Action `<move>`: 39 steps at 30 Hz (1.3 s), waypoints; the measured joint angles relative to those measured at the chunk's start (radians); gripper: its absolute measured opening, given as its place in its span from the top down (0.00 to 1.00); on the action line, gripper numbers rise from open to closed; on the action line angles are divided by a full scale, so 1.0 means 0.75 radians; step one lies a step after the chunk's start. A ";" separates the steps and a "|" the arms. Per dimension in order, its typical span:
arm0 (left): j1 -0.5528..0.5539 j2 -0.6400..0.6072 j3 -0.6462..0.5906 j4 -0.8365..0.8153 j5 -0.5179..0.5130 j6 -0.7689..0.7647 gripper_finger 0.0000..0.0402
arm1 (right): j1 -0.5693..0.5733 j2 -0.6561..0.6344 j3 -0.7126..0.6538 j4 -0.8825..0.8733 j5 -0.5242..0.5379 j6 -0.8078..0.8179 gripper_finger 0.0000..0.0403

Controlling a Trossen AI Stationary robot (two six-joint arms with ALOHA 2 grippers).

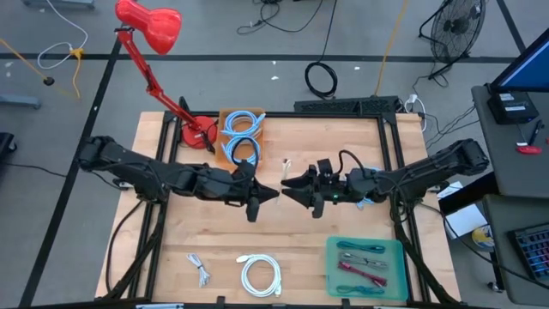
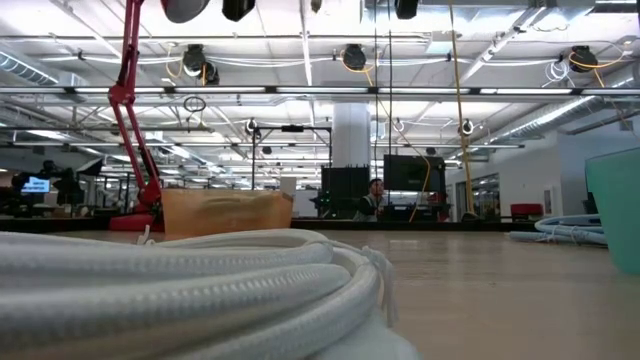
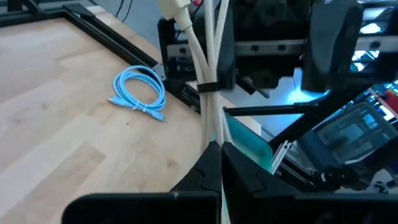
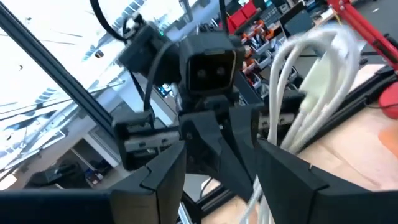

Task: Pick & Place USB Port
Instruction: Put the light brown charger cable into the green bin

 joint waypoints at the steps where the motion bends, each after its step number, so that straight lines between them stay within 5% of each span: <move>1: -0.004 0.001 0.000 -0.003 0.000 -0.001 1.00 | -0.004 0.001 0.000 0.006 0.000 -0.001 0.55; 17: -0.077 -0.085 0.000 -0.078 -0.223 0.009 1.00 | -0.011 -0.001 0.000 -0.006 -0.035 -0.003 0.55; 39: -0.079 -0.032 0.001 0.044 -0.097 0.000 1.00 | -0.058 -0.001 0.000 0.003 -0.075 0.006 0.56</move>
